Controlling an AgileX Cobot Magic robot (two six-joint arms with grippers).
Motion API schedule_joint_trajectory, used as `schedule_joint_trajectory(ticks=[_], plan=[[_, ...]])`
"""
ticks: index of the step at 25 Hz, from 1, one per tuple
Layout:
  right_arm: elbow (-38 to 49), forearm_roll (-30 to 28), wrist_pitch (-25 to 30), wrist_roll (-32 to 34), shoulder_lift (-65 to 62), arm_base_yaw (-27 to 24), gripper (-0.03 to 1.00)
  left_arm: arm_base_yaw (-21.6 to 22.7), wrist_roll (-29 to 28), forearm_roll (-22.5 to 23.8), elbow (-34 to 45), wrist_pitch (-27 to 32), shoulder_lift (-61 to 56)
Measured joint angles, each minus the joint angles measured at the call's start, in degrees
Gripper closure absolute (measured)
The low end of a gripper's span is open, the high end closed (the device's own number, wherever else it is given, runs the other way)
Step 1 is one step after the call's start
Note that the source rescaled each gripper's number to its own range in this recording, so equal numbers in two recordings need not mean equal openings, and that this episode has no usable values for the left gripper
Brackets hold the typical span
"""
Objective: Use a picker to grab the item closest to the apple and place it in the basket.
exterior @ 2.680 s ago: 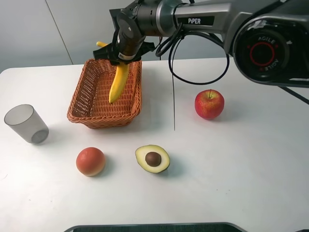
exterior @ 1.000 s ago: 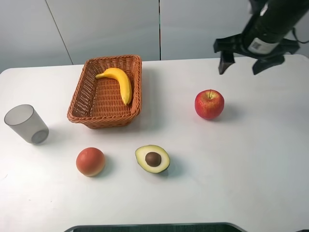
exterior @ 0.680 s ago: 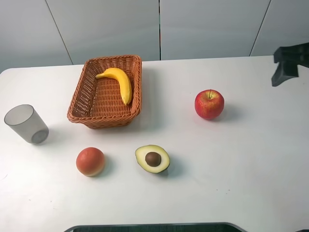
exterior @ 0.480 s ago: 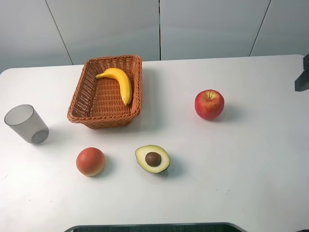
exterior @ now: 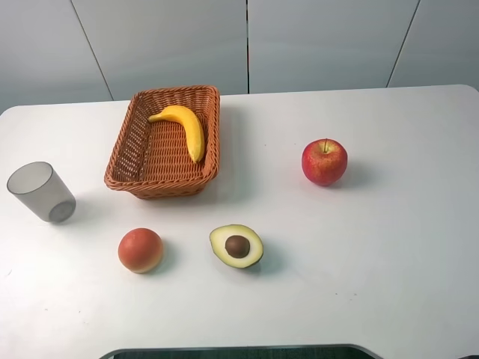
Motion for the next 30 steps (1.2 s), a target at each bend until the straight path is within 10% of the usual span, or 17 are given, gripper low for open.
schedule_joint_trajectory(ticks=[30], plan=[[6.29,3.97,3.44,-7.74,-17.66,1.99,0.27,0.0,0.0,0.0,0.0,0.0,0.0]])
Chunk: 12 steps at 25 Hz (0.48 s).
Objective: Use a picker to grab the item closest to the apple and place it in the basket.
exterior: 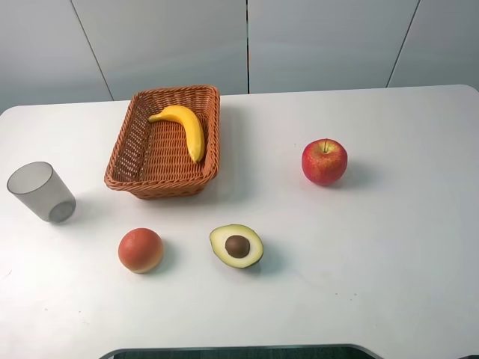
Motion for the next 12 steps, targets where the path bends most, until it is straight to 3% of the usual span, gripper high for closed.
schedule_joint_trajectory(ticks=[12], plan=[[0.0,-2.56,-0.11,0.36,0.0,0.0,0.27,0.0,0.0,0.0,0.0,0.0,0.0]])
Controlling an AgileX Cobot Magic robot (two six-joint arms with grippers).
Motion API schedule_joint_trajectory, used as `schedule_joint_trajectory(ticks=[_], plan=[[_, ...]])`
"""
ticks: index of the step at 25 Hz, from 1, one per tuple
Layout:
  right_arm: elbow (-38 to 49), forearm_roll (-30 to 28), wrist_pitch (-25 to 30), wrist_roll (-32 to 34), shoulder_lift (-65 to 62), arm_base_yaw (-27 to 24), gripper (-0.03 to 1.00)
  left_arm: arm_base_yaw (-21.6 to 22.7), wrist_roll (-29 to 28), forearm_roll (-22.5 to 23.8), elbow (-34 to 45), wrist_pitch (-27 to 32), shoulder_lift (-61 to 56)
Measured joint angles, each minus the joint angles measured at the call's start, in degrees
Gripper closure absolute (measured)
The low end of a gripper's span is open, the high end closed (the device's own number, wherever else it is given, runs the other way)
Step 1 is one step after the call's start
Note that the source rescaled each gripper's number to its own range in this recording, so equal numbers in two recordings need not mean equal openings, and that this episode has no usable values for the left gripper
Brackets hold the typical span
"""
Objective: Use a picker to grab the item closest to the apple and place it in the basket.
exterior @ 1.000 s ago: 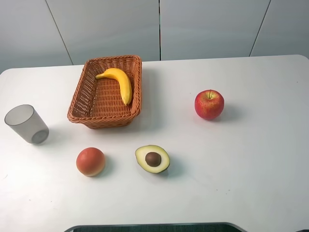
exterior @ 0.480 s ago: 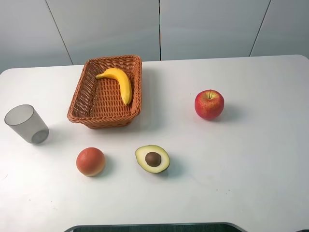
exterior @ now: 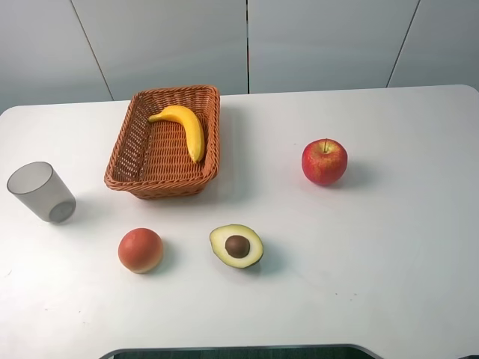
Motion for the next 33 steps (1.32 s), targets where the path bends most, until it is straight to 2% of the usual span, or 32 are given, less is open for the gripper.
schedule_joint_trajectory(ticks=[33], plan=[[0.0,-0.81,0.0,1.24,0.0,0.0,0.28,0.0,0.2,0.0,0.0,0.0,0.0]])
